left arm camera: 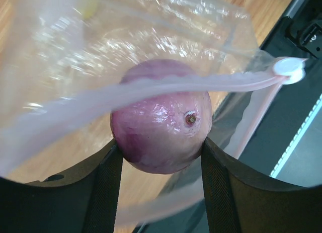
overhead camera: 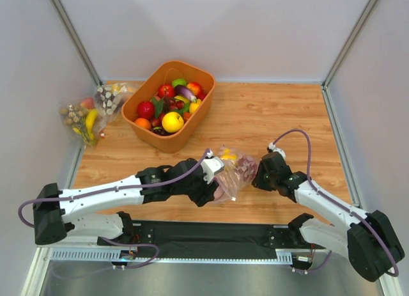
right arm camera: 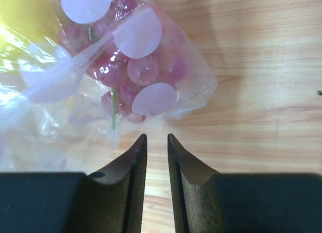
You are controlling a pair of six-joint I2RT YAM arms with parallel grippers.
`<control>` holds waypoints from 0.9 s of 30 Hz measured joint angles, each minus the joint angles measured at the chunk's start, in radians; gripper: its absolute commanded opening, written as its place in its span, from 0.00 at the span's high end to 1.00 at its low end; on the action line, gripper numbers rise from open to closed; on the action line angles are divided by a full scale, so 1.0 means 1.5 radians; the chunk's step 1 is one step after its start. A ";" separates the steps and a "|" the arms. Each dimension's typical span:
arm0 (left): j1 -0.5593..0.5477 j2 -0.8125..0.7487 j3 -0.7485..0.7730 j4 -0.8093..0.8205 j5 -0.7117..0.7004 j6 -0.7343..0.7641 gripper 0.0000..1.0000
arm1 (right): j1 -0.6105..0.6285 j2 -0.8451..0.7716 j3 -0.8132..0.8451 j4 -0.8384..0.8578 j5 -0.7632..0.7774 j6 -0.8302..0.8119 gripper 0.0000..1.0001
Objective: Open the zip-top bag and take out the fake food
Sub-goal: Pick up the fake vegetable from the zipper food storage bag, then place the fake vegetable in the bin.
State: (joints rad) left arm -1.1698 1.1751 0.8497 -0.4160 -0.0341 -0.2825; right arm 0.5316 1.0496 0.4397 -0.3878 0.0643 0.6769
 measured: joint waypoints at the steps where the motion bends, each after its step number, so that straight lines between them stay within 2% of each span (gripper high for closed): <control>1: 0.000 -0.012 0.000 -0.014 0.001 0.000 0.84 | 0.000 -0.013 0.003 -0.012 0.004 -0.002 0.75; 9: 0.000 -0.161 0.033 -0.165 0.009 -0.003 0.82 | 0.000 -0.048 0.036 -0.060 0.027 -0.015 0.75; 15: 0.000 -0.243 0.150 -0.282 -0.008 -0.009 0.78 | 0.000 -0.056 0.051 -0.089 0.032 -0.023 0.75; 19: 0.008 -0.255 0.240 -0.346 -0.074 -0.009 0.77 | 0.000 -0.060 0.075 -0.101 0.039 -0.032 0.75; 21: 0.037 -0.248 0.282 -0.361 -0.098 -0.004 0.77 | -0.002 -0.060 0.085 -0.101 0.039 -0.036 0.75; 23: 0.101 -0.229 0.317 -0.363 -0.100 0.006 0.77 | -0.003 -0.059 0.092 -0.100 0.039 -0.039 0.75; 27: 0.304 -0.161 0.368 -0.351 -0.037 0.028 0.77 | -0.006 -0.059 0.093 -0.101 0.038 -0.045 0.75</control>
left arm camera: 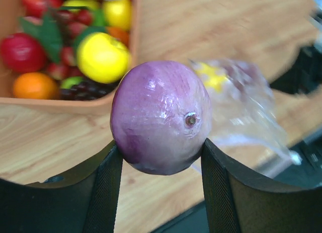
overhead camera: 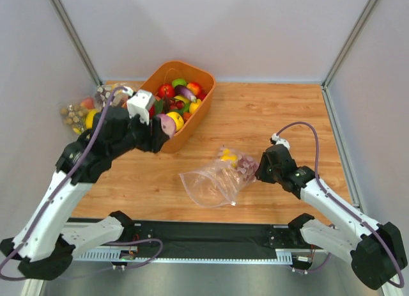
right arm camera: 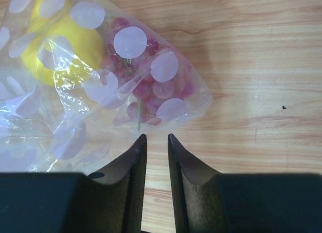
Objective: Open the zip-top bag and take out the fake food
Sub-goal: Place the fake vegetable in the bin.
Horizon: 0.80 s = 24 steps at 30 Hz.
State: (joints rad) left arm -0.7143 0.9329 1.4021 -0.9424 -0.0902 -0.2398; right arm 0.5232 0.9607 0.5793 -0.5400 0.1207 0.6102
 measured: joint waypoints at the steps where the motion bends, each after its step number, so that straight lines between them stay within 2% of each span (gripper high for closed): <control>1: 0.054 0.025 0.012 0.007 0.021 0.003 0.77 | -0.002 0.000 0.000 0.000 -0.001 -0.002 0.75; 5: 0.202 0.150 0.076 0.034 0.066 0.007 0.76 | -0.007 -0.002 0.000 0.000 -0.005 -0.006 0.75; 9: 0.270 0.296 0.154 0.067 0.055 0.010 0.74 | -0.011 -0.010 -0.003 0.002 -0.013 -0.008 0.75; 13: 0.287 0.424 0.217 0.082 0.026 0.016 0.58 | -0.011 -0.013 -0.003 0.001 -0.019 -0.013 0.75; 17: 0.292 0.500 0.251 0.086 -0.001 0.028 0.40 | -0.015 -0.019 -0.003 -0.002 -0.023 -0.024 0.74; 18: 0.295 0.513 0.252 0.086 -0.005 0.031 0.03 | -0.018 -0.020 -0.003 -0.002 -0.024 -0.027 0.74; 24: 0.307 0.525 0.252 0.080 -0.025 0.042 0.01 | -0.027 -0.022 0.006 -0.021 -0.030 -0.040 0.74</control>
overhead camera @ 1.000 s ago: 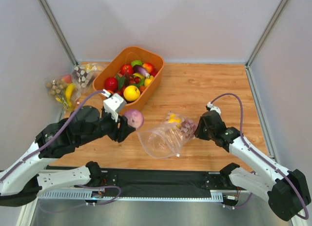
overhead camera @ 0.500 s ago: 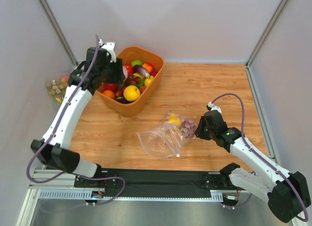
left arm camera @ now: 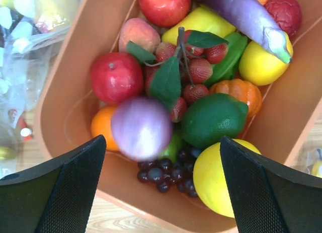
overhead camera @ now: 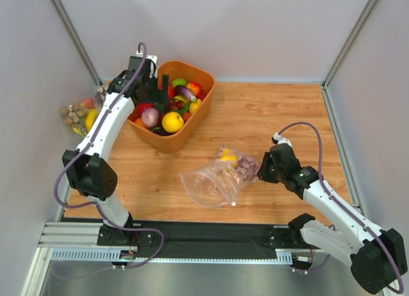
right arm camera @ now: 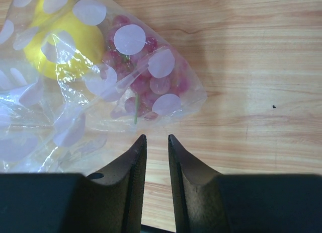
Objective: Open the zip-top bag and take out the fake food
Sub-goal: Place the fake vegetable in the bin.
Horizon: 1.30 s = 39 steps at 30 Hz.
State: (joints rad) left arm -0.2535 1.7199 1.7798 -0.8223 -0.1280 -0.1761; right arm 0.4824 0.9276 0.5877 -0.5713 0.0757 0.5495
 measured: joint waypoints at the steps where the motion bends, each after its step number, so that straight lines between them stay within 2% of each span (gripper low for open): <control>1: 0.001 -0.002 0.000 0.000 -0.003 0.000 0.01 | -0.001 -0.001 0.003 -0.006 -0.001 -0.001 0.74; 5: -0.001 -0.029 -0.010 -0.001 -0.004 0.000 0.01 | -0.001 -0.018 0.010 -0.018 -0.005 -0.005 0.74; 10: -0.034 -0.148 -0.077 -0.003 -0.021 0.001 0.01 | -0.007 -0.046 0.023 -0.038 -0.006 -0.008 0.73; 13: -0.115 -0.268 -0.161 0.016 -0.025 0.006 0.01 | -0.017 -0.051 0.040 -0.048 -0.013 -0.011 0.73; 15: -0.200 -0.352 -0.224 0.019 -0.018 0.007 0.01 | -0.024 -0.049 0.055 -0.052 -0.025 -0.013 0.73; 21: -0.387 -0.491 -0.391 0.022 0.021 -0.020 0.06 | -0.037 0.009 0.129 -0.043 -0.064 -0.025 0.73; 26: -0.529 -0.502 -0.497 0.038 0.042 -0.074 0.08 | -0.046 0.082 0.146 -0.014 -0.086 -0.036 0.72; 29: -0.574 -0.479 -0.521 0.057 0.049 -0.101 0.09 | -0.048 0.118 0.145 0.006 -0.101 -0.043 0.62; 30: -0.581 -0.471 -0.526 0.066 0.049 -0.106 0.09 | -0.048 0.125 0.143 0.014 -0.108 -0.046 0.52; 33: -0.602 -0.439 -0.544 0.108 0.053 -0.125 0.07 | -0.048 0.132 0.131 0.042 -0.119 -0.054 0.41; 39: -0.611 -0.361 -0.556 0.173 0.039 -0.142 0.01 | -0.051 0.157 0.101 0.078 -0.122 -0.065 0.39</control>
State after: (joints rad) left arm -1.1694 1.1778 0.9455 -0.5621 -0.0692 -0.3885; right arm 0.4053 1.1629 0.7391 -0.4549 -0.1078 0.4526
